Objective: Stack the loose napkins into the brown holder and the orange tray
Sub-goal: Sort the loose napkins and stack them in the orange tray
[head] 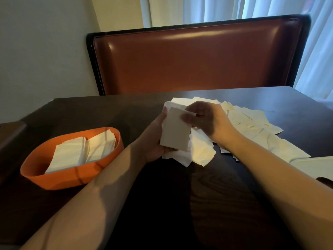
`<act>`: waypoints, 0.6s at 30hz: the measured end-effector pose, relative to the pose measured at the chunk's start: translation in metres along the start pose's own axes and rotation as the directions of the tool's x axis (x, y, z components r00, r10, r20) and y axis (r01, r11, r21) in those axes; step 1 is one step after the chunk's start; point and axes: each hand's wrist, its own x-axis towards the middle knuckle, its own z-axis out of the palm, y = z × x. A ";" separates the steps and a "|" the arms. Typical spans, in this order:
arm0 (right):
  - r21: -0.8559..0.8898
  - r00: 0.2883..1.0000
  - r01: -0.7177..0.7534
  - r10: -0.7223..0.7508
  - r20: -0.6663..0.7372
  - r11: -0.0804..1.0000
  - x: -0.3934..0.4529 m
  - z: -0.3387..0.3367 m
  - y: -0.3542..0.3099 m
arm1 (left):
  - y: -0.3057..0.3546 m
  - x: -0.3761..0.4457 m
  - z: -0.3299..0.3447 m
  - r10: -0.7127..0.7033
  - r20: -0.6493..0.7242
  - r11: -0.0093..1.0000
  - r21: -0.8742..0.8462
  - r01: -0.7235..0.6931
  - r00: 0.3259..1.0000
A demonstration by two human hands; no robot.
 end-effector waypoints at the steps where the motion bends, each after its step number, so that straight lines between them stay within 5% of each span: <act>1: -0.028 1.000 -0.003 0.002 -0.027 1.000 0.001 0.001 0.002 | -0.001 0.001 -0.001 -0.009 0.025 1.000 0.006 0.009 1.000; 9: -0.125 0.988 0.035 -0.054 -0.148 0.992 0.003 0.006 0.012 | -0.003 -0.004 0.002 -0.010 0.109 0.996 0.086 0.001 0.994; 14: -0.266 0.968 -0.078 0.009 -0.251 0.961 0.009 -0.005 0.014 | 0.000 -0.001 0.003 0.100 -0.094 0.995 -0.008 -0.101 0.991; 18: -0.570 0.970 -0.236 0.222 -0.095 0.787 0.007 -0.018 0.021 | 0.000 0.001 -0.001 0.190 -0.246 0.958 -0.166 -0.234 0.950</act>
